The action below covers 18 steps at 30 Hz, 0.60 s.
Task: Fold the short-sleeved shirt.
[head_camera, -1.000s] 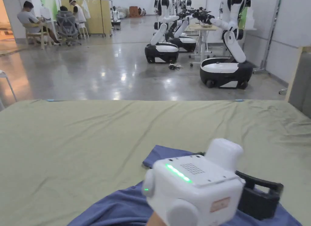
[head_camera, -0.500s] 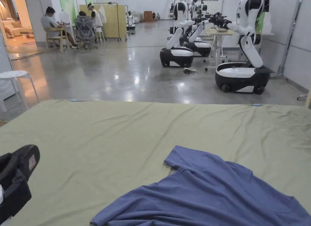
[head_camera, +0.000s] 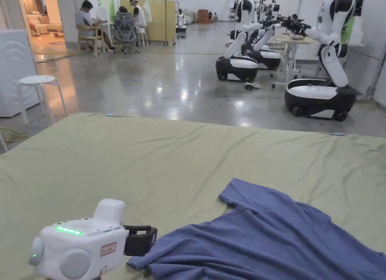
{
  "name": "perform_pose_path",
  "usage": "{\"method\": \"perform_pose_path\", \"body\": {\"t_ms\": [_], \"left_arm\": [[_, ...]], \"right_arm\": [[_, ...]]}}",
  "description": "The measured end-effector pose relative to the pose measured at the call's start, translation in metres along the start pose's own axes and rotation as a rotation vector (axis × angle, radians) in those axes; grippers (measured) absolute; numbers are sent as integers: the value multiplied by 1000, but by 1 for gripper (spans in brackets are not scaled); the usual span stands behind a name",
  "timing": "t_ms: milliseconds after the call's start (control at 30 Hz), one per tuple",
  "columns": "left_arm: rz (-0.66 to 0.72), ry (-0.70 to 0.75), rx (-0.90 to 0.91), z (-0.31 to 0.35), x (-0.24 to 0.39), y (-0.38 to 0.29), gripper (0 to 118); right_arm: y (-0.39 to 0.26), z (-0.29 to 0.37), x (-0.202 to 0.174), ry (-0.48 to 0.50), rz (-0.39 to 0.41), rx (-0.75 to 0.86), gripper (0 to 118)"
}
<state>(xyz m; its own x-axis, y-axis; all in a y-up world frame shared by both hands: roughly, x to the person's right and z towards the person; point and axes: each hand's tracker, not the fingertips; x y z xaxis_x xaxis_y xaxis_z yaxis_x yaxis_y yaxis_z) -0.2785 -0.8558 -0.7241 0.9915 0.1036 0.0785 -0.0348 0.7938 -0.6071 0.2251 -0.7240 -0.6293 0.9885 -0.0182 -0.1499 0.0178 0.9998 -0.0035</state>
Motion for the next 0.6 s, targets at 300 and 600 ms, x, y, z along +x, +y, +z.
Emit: {"method": "perform_pose_path", "body": {"t_ms": [300,600], "left_arm": [[-99,-13,-302,-96,11,-15,115],[90,-79,-248,-104,-7,-21,43]], "right_arm": [[-6,-14,6,-8,-16,-34,1],[-16,-24,3,-5,-10,-77,1]]}}
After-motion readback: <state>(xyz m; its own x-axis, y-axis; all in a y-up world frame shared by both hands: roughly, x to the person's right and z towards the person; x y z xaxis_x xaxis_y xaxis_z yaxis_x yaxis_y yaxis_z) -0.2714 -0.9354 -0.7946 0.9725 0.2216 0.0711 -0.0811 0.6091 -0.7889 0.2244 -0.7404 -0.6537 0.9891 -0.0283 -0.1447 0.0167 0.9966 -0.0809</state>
